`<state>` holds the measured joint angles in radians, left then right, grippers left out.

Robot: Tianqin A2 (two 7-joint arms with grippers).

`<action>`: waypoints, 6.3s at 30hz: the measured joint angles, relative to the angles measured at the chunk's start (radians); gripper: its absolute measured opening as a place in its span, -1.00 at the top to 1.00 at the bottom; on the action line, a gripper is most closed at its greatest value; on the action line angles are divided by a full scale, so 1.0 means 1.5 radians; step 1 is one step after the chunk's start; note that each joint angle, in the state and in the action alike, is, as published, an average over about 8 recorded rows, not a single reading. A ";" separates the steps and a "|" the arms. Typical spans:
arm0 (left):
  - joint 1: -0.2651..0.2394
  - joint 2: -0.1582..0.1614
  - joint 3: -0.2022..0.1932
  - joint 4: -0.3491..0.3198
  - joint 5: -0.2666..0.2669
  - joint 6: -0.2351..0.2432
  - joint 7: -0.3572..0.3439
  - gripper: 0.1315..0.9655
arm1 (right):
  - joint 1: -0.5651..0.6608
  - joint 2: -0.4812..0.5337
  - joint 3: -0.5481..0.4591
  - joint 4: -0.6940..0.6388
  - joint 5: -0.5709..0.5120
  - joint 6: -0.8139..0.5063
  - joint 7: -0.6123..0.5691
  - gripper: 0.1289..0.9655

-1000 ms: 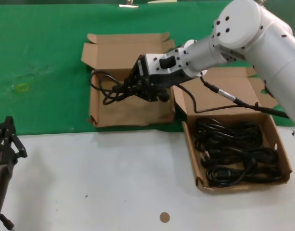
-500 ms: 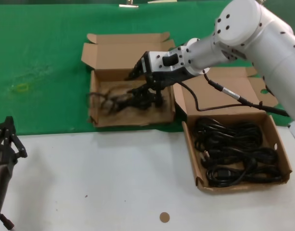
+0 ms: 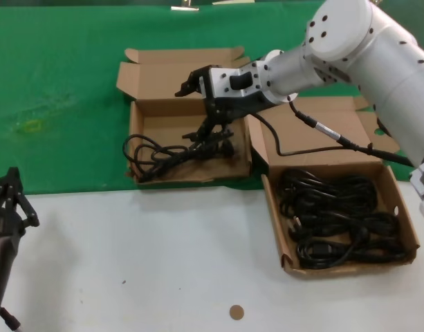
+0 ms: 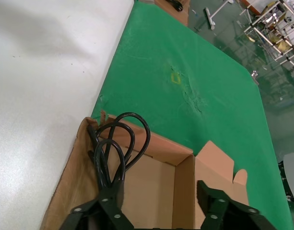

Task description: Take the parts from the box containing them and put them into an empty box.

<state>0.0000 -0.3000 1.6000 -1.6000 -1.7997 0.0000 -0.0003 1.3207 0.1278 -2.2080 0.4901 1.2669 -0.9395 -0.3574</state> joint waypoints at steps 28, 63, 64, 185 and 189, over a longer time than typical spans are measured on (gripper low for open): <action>0.000 0.000 0.000 0.000 0.000 0.000 0.000 0.47 | -0.242 0.032 0.111 0.204 0.097 0.172 0.066 -0.87; 0.000 0.000 0.000 0.000 0.000 0.000 0.000 -0.90 | -0.652 0.085 0.300 0.548 0.263 0.464 0.177 -1.00; 0.000 0.000 0.000 0.000 0.000 0.000 0.000 -0.92 | -0.664 0.087 0.306 0.558 0.268 0.472 0.180 -1.00; 0.000 0.000 0.000 0.000 0.000 0.000 0.000 -1.00 | -0.851 0.111 0.392 0.715 0.343 0.605 0.230 -1.00; 0.000 0.000 0.000 0.000 0.000 0.000 0.000 -1.00 | -0.851 0.111 0.392 0.715 0.343 0.605 0.230 -1.00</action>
<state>0.0000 -0.3000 1.6000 -1.6000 -1.8000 0.0000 0.0000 0.0443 0.2942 -1.6204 1.5628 1.7821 -0.0315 -0.0119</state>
